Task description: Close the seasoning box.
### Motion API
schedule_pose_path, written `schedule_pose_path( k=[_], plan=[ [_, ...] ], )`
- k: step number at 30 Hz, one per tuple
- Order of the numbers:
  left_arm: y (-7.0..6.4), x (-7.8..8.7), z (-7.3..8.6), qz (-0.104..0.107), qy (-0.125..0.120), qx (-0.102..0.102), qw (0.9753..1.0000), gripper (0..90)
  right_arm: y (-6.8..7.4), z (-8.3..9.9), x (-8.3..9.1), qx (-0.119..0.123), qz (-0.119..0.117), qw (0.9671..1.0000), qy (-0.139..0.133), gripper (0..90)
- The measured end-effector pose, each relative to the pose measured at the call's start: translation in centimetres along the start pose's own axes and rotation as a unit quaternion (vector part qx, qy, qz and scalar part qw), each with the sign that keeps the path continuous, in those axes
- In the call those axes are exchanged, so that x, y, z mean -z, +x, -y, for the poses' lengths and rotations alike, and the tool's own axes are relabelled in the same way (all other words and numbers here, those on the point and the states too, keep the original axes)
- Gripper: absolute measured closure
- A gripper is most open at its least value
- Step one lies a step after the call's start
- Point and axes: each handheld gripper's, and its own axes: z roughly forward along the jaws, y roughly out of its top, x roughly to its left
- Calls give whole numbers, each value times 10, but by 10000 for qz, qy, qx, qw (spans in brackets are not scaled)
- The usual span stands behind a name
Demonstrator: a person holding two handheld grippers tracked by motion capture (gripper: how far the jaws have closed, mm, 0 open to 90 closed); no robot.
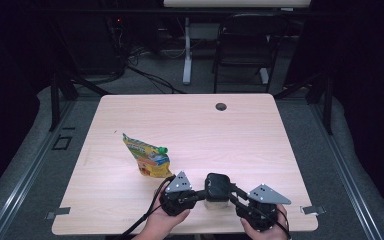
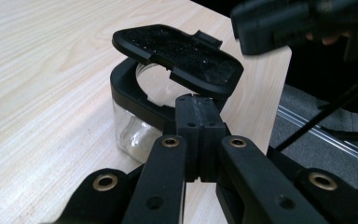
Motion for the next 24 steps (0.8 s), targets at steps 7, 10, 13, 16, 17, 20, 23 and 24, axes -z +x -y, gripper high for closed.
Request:
schedule_pose_path(
  k=[7,10,13,16,17,20,23,24],
  plan=[
    [-1,0,-5,-11,-23,-15,10000,900,3,6,-1,57,-111,9999,-55,567],
    [-1,0,-5,-20,-8,11,10000,900,4,8,-5,95,-187,9998,-14,523],
    [0,0,-6,-19,-13,-11,10000,900,5,9,-7,191,-206,9996,25,500],
    [0,0,-6,-17,-29,-5,10000,900,9,9,-11,264,-117,9996,7,466],
    [0,0,-6,-17,-29,-5,10000,900,10,9,-13,262,-98,9996,-10,462],
    [0,1,-6,-18,-35,-15,10000,900,11,9,-17,322,10,9995,-9,451],
    [0,0,-5,-15,-51,-21,10000,900,12,9,-18,308,76,9995,-37,450],
    [0,0,-5,-17,-50,-17,10000,900,13,9,-18,299,103,9995,-33,448]
  ],
)
